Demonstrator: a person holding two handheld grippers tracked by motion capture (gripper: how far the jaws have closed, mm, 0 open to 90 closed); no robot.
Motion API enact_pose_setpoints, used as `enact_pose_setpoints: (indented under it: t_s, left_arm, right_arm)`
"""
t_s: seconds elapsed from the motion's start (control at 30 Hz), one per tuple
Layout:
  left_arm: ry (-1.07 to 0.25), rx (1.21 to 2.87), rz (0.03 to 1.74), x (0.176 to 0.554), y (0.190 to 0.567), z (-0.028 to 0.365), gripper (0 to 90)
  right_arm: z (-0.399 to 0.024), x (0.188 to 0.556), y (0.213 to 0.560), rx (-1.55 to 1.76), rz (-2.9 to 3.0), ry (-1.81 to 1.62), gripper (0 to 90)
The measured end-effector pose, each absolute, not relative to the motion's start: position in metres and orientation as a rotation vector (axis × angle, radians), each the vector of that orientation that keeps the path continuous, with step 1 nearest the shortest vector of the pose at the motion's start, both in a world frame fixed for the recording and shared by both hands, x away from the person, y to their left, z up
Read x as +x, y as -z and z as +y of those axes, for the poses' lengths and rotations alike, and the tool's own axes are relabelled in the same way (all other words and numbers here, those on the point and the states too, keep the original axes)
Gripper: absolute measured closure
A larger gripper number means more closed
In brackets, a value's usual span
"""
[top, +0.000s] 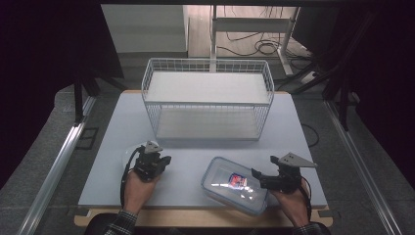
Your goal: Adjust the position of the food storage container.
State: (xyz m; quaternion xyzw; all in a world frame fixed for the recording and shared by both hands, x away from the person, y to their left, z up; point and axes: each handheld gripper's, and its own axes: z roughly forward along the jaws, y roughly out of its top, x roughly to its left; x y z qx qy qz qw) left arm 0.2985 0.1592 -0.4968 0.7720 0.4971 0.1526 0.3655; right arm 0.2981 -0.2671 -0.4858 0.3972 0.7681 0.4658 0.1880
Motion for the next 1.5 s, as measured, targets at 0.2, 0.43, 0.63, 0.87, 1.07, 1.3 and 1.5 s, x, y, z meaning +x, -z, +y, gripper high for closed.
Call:
enact_pose_setpoints:
  t_s: [0.2, 0.43, 0.63, 0.87, 1.07, 1.3, 1.5]
  left_arm:
    - [-0.403, 1.963, 1.305, 0.297, 0.498, 0.173, 90.0]
    - [-0.418, 1.933, 1.354, 0.294, 0.498, 0.193, 90.0]
    - [-0.414, 1.871, 1.402, 0.293, 0.501, 0.214, 90.0]
    - [-0.444, 1.915, 1.332, 0.288, 0.5, 0.203, 89.0]
    - [-0.436, 1.954, 1.175, 0.282, 0.498, 0.182, 80.7]
    - [-0.389, 1.983, 1.107, 0.283, 0.507, 0.166, 66.6]
    - [-0.321, 1.962, 1.046, 0.282, 0.507, 0.157, 71.1]
  right_arm:
    - [-0.268, 0.298, 0.486, 1.118, 2.162, -1.311, 9.4]
    - [-0.268, 0.298, 0.486, 1.115, 2.168, -1.308, 9.5]
    - [-0.267, 0.299, 0.487, 1.117, 2.177, -1.302, 9.5]
    - [-0.267, 0.299, 0.487, 1.118, 2.179, -1.303, 10.2]
    - [-0.268, 0.298, 0.485, 1.12, 2.176, -1.301, 13.5]
    - [-0.269, 0.294, 0.479, 1.104, 2.179, -1.278, 26.9]
    - [-0.275, 0.281, 0.465, 1.11, 2.208, -1.212, 57.4]
